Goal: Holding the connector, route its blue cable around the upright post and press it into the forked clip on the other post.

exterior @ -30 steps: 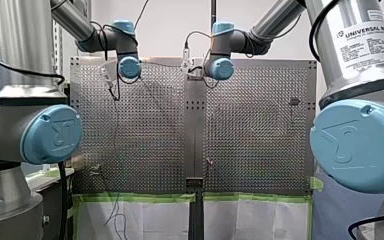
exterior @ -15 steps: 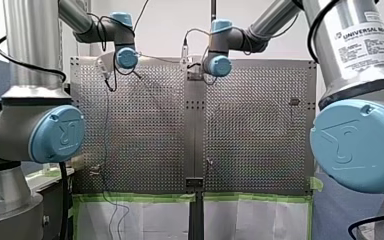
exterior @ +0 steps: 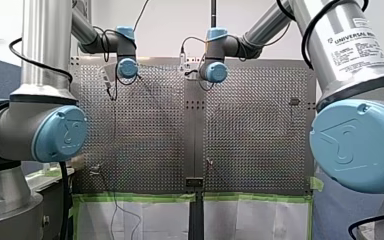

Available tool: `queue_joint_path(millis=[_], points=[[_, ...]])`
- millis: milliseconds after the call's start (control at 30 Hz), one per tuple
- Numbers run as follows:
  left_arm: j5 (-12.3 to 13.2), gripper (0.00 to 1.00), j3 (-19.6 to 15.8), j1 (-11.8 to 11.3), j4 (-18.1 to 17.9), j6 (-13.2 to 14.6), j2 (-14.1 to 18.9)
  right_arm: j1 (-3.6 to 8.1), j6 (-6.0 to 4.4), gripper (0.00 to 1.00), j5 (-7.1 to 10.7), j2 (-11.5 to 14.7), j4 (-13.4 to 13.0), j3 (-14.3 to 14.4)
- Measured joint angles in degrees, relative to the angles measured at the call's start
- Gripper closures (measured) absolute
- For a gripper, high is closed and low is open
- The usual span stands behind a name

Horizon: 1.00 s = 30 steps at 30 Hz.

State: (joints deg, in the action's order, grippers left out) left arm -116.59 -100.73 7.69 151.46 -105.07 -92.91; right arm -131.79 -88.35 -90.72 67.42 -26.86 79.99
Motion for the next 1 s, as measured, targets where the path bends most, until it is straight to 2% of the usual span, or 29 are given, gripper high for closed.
queue_joint_path(millis=[133,433,633,833,1000], points=[[0.61,1.00,0.01,-1.58,0.06,-0.42,-0.32,0.00,0.08,1.00,0.01,-0.25,-0.03,-0.24],[4.18,1.00,0.03,-5.56,0.32,-1.07,-0.77,0.00,0.41,1.00,0.01,-0.40,0.23,-0.53],[6.50,1.00,0.02,-6.05,0.08,-0.76,-2.71,0.25,0.44,1.00,0.01,-0.52,0.00,-0.78],[9.00,1.00,0.03,-6.12,-0.45,-0.44,-3.32,0.62,0.39,1.00,0.16,-0.85,-0.64,-0.82],[9.91,1.00,0.09,-6.16,-0.25,-0.40,-4.58,0.80,0.43,1.00,0.25,-1.89,-0.60,-0.94]])
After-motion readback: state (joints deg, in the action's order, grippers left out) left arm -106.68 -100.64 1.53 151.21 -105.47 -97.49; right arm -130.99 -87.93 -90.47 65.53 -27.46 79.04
